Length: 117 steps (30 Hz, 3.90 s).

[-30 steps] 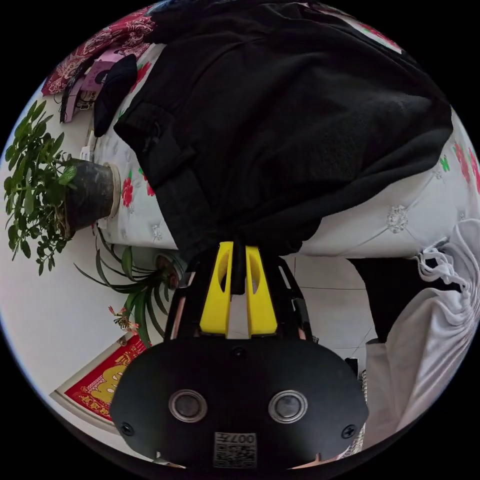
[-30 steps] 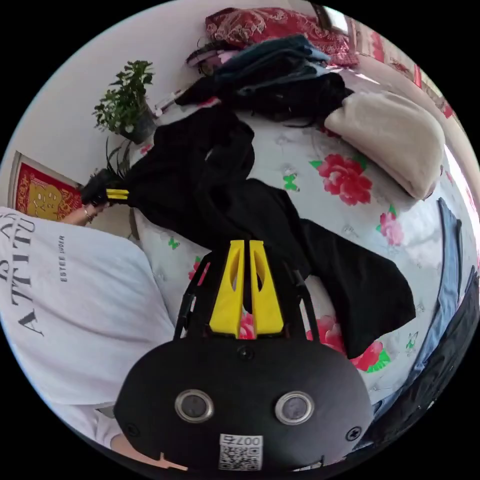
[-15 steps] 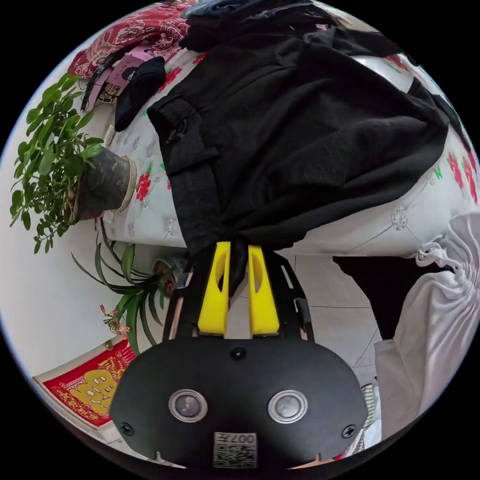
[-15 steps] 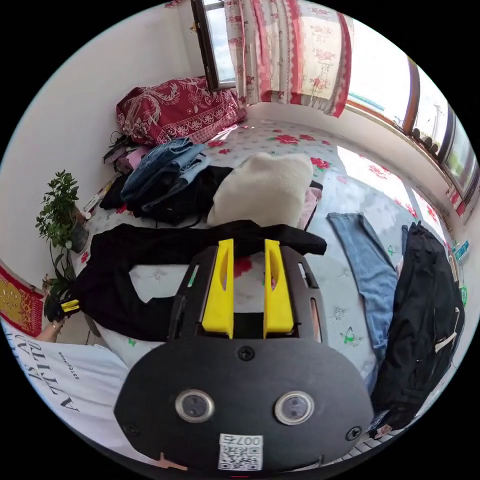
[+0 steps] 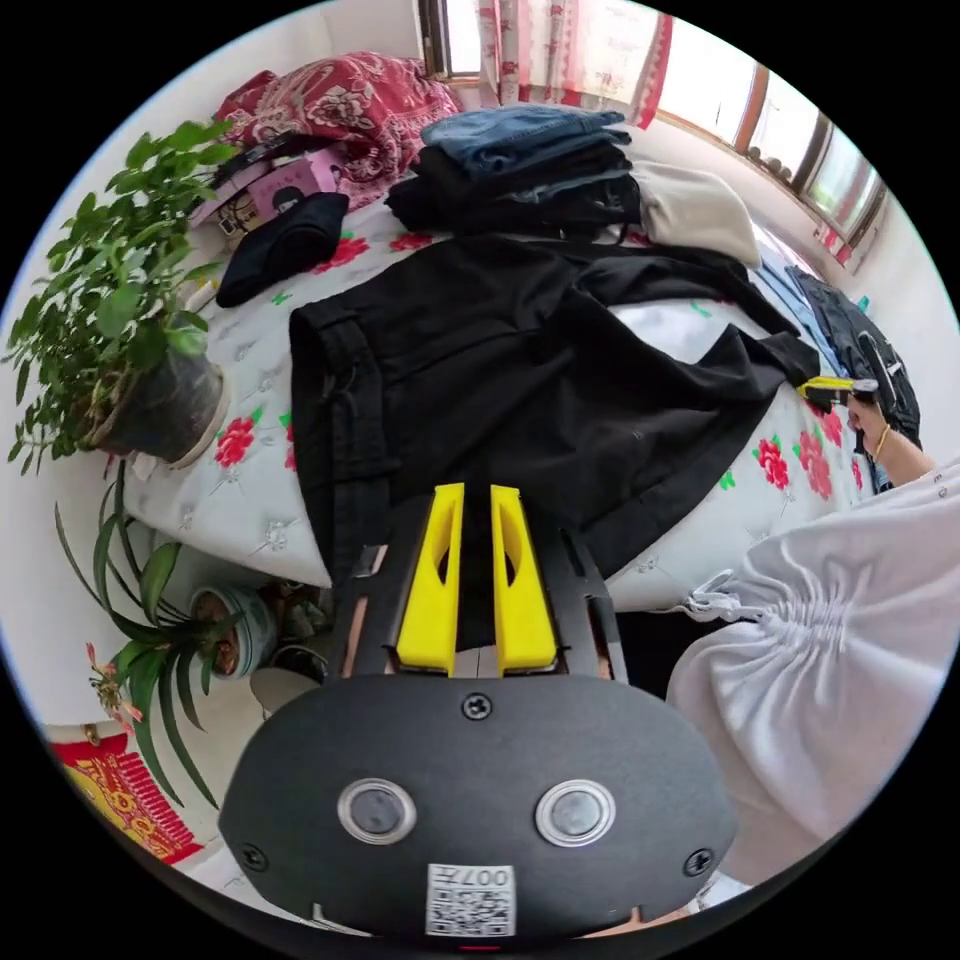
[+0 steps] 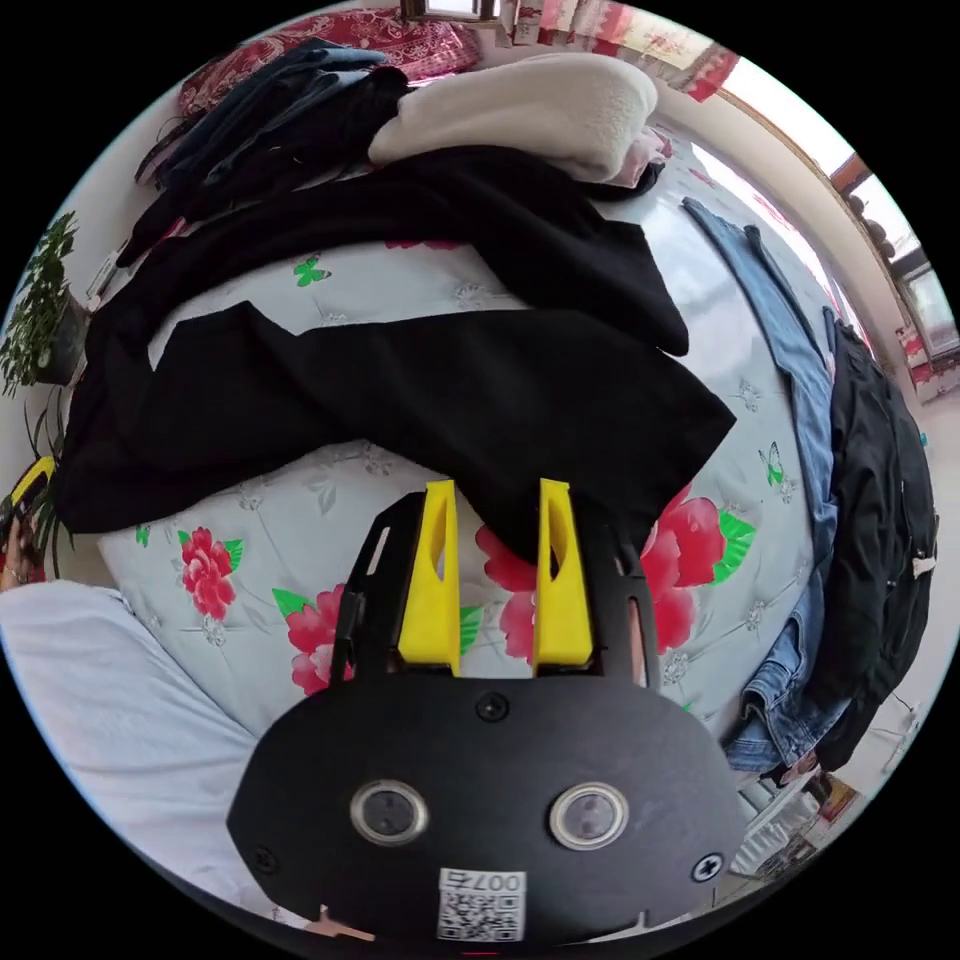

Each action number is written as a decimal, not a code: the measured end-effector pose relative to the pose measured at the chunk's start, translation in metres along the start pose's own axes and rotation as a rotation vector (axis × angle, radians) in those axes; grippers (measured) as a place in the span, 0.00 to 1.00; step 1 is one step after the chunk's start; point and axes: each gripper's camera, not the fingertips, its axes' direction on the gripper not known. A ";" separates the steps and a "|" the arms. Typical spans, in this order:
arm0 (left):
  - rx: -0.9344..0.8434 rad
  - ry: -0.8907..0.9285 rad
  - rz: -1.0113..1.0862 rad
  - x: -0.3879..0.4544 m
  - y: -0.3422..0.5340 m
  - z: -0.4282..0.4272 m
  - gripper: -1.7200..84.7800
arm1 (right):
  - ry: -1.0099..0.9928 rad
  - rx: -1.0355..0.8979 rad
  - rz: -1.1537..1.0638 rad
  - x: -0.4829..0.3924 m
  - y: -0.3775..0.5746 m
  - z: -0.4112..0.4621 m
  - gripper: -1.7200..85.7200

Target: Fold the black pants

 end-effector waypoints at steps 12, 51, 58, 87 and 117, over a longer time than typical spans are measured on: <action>-0.201 -0.158 0.117 0.012 -0.004 0.053 0.01 | -0.196 0.549 -0.024 0.043 0.143 -0.273 0.03; 0.094 0.175 -0.905 -0.203 0.124 -0.030 0.11 | -0.106 0.270 0.747 0.211 0.143 -0.118 0.07; -0.107 0.007 -0.685 -0.195 0.066 -0.009 0.14 | -0.094 0.275 0.427 0.118 0.121 -0.114 0.06; 0.263 -0.081 -0.812 -0.209 0.119 -0.130 0.02 | -0.055 0.219 0.179 0.039 0.096 -0.112 0.04; -0.085 -0.006 -0.004 -0.078 -0.159 0.057 0.01 | 0.278 -0.115 0.390 0.130 -0.016 0.022 0.02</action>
